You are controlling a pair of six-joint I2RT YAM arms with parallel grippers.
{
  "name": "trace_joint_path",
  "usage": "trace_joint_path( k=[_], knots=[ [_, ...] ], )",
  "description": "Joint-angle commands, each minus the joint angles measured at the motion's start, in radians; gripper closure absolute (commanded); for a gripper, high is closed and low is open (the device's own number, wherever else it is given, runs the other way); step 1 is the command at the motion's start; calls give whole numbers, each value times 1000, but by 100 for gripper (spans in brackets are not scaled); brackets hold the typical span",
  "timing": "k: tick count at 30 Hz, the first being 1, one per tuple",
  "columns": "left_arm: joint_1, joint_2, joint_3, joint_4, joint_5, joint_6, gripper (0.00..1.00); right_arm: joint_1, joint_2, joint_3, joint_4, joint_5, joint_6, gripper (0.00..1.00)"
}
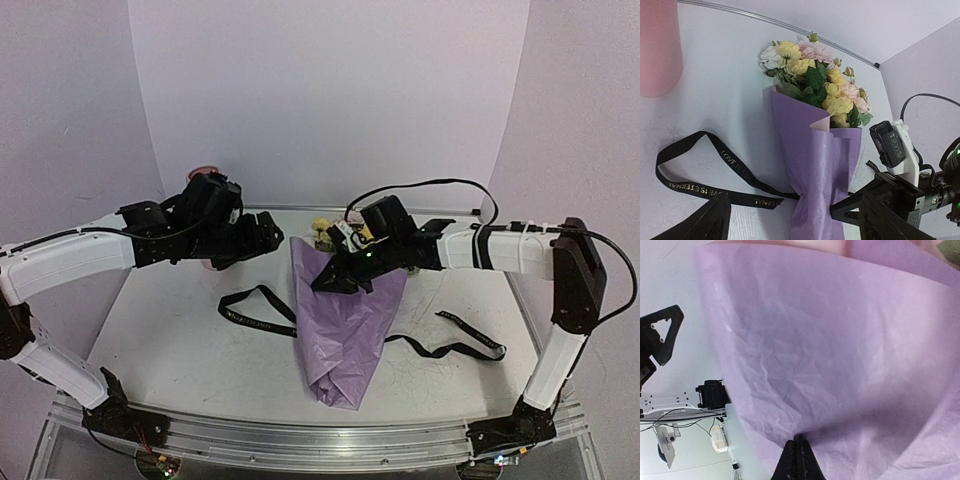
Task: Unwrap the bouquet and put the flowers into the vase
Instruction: Unfold the wrapping paper at the center of the board.
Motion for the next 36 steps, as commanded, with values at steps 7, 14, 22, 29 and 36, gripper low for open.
trace_joint_path(
  k=[7, 14, 22, 29, 36],
  knots=[
    [18, -65, -28, -92, -8, -61, 9, 55, 1, 7, -10, 72, 4, 66],
    [19, 13, -15, -85, 77, -49, 7, 55, -81, -50, -20, 125, -28, 56],
    [19, 95, 44, 25, 223, 59, 5, 55, -66, -65, -17, 93, -18, 58],
    [19, 187, 40, 45, 255, 50, 11, 54, -59, -49, -17, 97, -14, 59],
    [38, 228, -15, 18, 156, 9, 32, 54, -105, -82, -17, 160, -4, 58]
  ],
)
